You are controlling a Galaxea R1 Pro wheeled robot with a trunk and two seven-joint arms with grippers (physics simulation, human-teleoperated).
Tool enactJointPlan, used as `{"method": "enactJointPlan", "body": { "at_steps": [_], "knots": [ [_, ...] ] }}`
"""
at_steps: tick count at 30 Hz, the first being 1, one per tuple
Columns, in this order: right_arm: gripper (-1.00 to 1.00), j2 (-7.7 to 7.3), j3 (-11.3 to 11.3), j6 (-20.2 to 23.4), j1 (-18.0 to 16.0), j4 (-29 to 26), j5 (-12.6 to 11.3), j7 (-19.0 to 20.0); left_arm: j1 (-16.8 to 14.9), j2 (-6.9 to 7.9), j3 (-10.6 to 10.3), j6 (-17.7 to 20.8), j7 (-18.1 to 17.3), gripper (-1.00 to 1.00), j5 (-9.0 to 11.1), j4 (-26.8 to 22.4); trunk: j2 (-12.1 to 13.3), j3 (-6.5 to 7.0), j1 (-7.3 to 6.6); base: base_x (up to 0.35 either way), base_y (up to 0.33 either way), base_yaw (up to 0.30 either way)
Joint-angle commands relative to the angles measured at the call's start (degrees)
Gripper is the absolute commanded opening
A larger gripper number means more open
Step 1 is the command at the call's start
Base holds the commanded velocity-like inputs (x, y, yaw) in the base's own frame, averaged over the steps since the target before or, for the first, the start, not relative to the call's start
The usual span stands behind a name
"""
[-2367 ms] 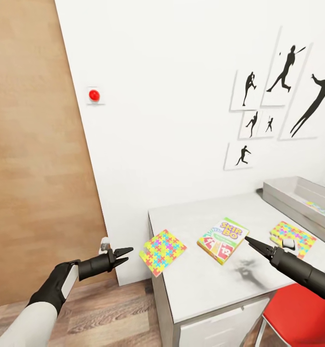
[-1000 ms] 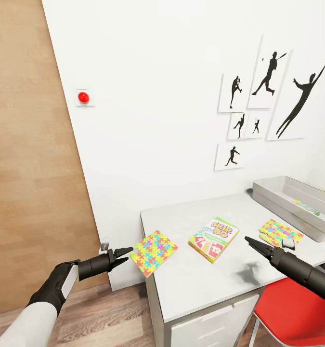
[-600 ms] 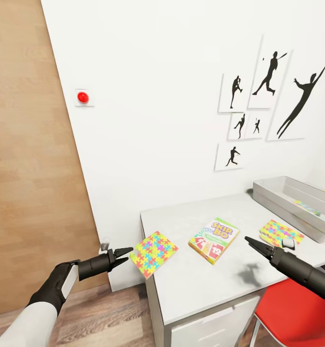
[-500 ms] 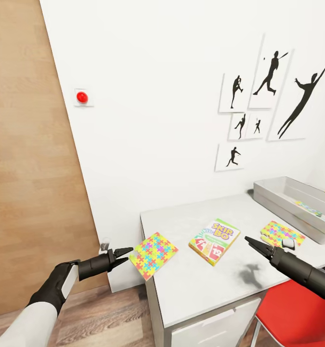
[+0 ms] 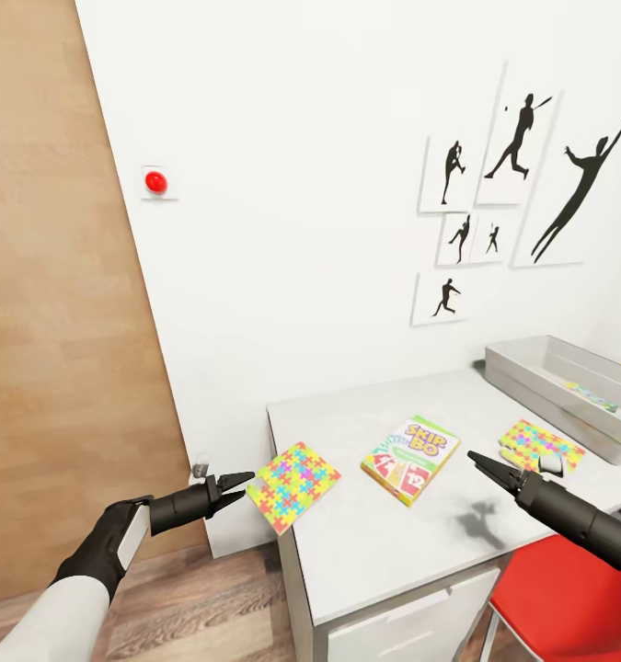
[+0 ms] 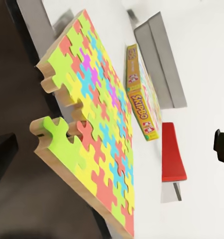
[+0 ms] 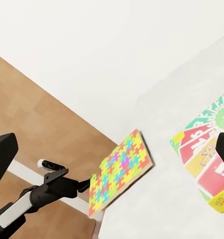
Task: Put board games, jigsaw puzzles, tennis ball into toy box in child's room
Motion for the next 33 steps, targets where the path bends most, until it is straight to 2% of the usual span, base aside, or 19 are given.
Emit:
{"method": "enactJointPlan", "body": {
  "at_steps": [1,17,33],
  "knots": [
    [1.00,-0.01,0.0,0.3,-0.1,0.0,-0.1,0.1,0.0,0.00,0.1,0.4,-0.1,1.00,0.1,0.0,-0.4,-0.24,0.22,0.000,0.000,0.000],
    [1.00,0.06,0.0,0.3,0.0,0.0,-0.1,0.0,0.0,0.00,0.1,0.4,0.0,1.00,0.1,0.0,-6.9,-3.12,3.74,0.000,0.000,0.000],
    [1.00,0.07,0.0,0.3,0.0,0.0,-0.1,0.0,0.0,-0.06,0.0,0.4,0.0,1.00,0.1,0.0,-6.9,-3.12,3.74,0.000,-0.011,0.000]
  ]
}}
